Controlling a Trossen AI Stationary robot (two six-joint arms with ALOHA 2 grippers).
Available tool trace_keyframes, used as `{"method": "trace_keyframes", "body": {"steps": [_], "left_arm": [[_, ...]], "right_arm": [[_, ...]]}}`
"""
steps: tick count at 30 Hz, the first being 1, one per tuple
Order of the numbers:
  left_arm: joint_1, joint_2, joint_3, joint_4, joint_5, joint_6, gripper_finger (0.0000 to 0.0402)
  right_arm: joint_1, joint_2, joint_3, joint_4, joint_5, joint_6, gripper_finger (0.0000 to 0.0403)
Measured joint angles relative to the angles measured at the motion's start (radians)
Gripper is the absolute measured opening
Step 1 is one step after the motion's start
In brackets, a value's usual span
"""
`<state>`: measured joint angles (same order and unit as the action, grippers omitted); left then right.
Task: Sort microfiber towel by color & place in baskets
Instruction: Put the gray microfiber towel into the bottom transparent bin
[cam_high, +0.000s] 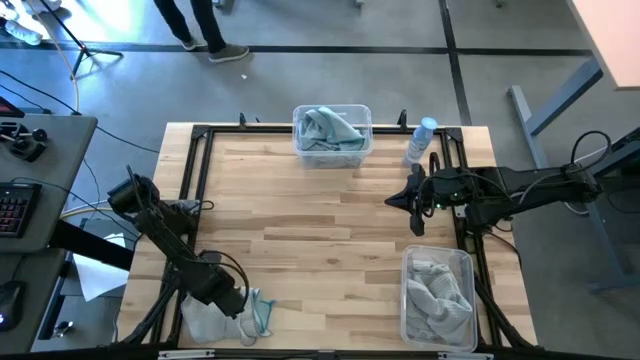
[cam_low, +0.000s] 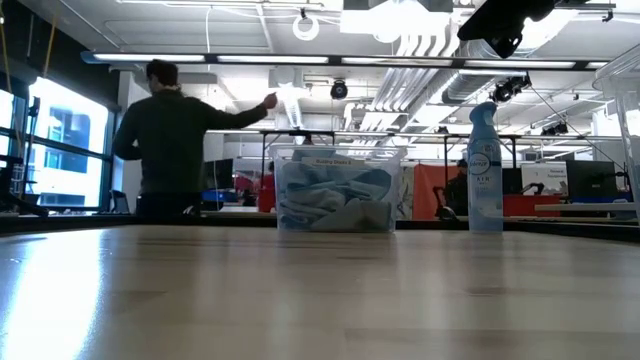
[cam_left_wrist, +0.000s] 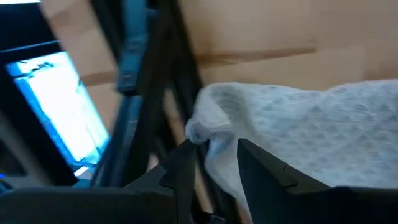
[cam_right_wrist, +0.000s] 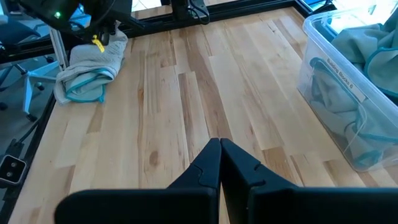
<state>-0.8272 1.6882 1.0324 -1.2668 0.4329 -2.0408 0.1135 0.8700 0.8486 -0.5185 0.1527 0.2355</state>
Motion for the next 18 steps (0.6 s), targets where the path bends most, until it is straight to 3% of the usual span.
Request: {"method": "trace_keyframes", "body": {"steps": [6, 11, 14, 18], "left_arm": [[0.000, 0.000, -0.054, 0.064, -0.001, 0.000, 0.0099], [0.002, -0.019, -0.054, 0.048, -0.009, -0.003, 0.0021], [0.001, -0.050, -0.030, 0.018, -0.072, -0.044, 0.0009], [0.001, -0.105, 0.080, -0.172, -0.181, -0.100, 0.0002]], "right_arm": [[0.000, 0.000, 0.000, 0.000, -0.001, 0.025, 0.0000], [0.000, 0.000, 0.000, 0.000, -0.002, 0.026, 0.0000], [0.000, 0.000, 0.000, 0.000, -0.003, 0.025, 0.0000], [0.000, 0.000, 0.001, 0.000, -0.003, 0.016, 0.0000]]}}
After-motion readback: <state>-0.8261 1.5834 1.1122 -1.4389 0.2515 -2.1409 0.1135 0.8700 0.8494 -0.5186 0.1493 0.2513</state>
